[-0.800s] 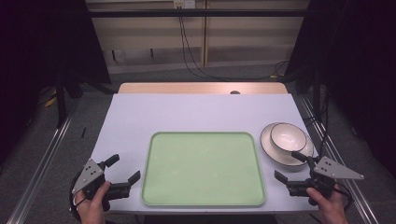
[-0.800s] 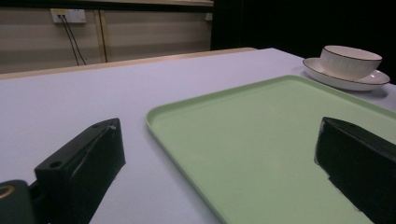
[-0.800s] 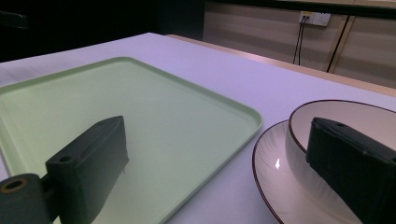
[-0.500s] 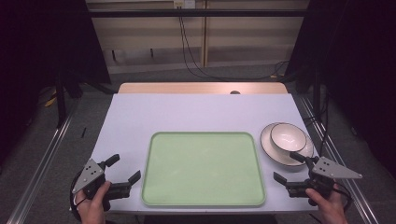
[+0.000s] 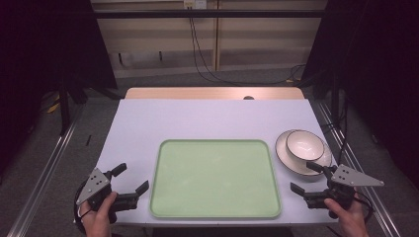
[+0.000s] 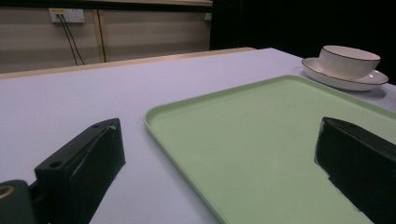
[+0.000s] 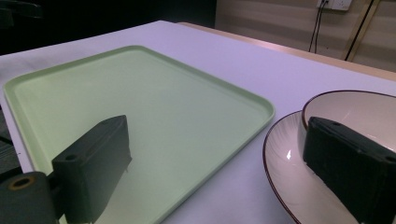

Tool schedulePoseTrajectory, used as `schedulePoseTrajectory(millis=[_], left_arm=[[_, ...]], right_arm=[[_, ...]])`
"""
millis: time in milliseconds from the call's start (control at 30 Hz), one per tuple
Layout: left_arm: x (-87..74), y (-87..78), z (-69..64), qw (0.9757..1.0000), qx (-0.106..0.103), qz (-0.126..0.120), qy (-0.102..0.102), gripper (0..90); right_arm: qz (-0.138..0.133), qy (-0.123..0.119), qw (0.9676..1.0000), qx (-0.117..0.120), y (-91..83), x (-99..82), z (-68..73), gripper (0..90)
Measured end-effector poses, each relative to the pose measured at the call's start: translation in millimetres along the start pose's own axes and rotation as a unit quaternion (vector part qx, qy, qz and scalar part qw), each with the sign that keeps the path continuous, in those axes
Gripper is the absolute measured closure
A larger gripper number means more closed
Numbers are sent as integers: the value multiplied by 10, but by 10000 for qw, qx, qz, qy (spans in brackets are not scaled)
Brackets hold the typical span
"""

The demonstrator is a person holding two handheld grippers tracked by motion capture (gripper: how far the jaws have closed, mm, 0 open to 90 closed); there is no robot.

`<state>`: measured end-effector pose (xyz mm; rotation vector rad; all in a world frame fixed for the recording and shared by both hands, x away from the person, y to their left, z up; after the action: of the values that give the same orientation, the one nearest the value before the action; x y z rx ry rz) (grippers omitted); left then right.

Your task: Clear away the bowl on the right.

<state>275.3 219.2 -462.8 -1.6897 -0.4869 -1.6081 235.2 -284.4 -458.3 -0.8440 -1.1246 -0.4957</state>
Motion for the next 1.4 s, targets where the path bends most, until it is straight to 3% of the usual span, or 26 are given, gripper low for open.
schedulePoseTrajectory(millis=[400, 567, 667, 933, 1133, 1167, 1400], left_arm=[[2, 2, 7, 10000, 6, -3, 11, 16], [3, 1, 8, 10000, -1, 3, 36, 16], [4, 1, 8, 10000, 3, 11, 28, 16], [5, -4, 7, 10000, 39, 8, -4, 16], [7, 0, 4, 10000, -16, -14, -5, 16], [7, -1, 5, 10000, 27, 4, -4, 16], [5, 11, 2, 10000, 6, 4, -2, 16]], right_arm=[[122, 149, 9998, 37, -31, 8, -66, 62], [121, 206, 9997, -74, -41, 44, -114, 56], [199, 179, 9994, -203, -43, 47, -165, 72], [335, 195, 9990, -209, -47, 79, -240, 157], [611, 168, 9974, -330, -25, 102, -366, 226], [699, 143, 9969, -329, -19, 110, -421, 269], [755, 159, 9958, -487, -64, 184, -579, 270]])
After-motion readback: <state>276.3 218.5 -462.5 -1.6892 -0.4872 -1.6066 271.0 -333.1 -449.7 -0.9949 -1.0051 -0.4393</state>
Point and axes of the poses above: each handheld gripper's, and its own axes: y roughly forward along the jaws, x roughly out of its top, z roughly to its left, the point moved 7 cm from there along y, roughly forward along the jaws, and after that the axes turned 9 degrees about y, right-handed, at the moved point
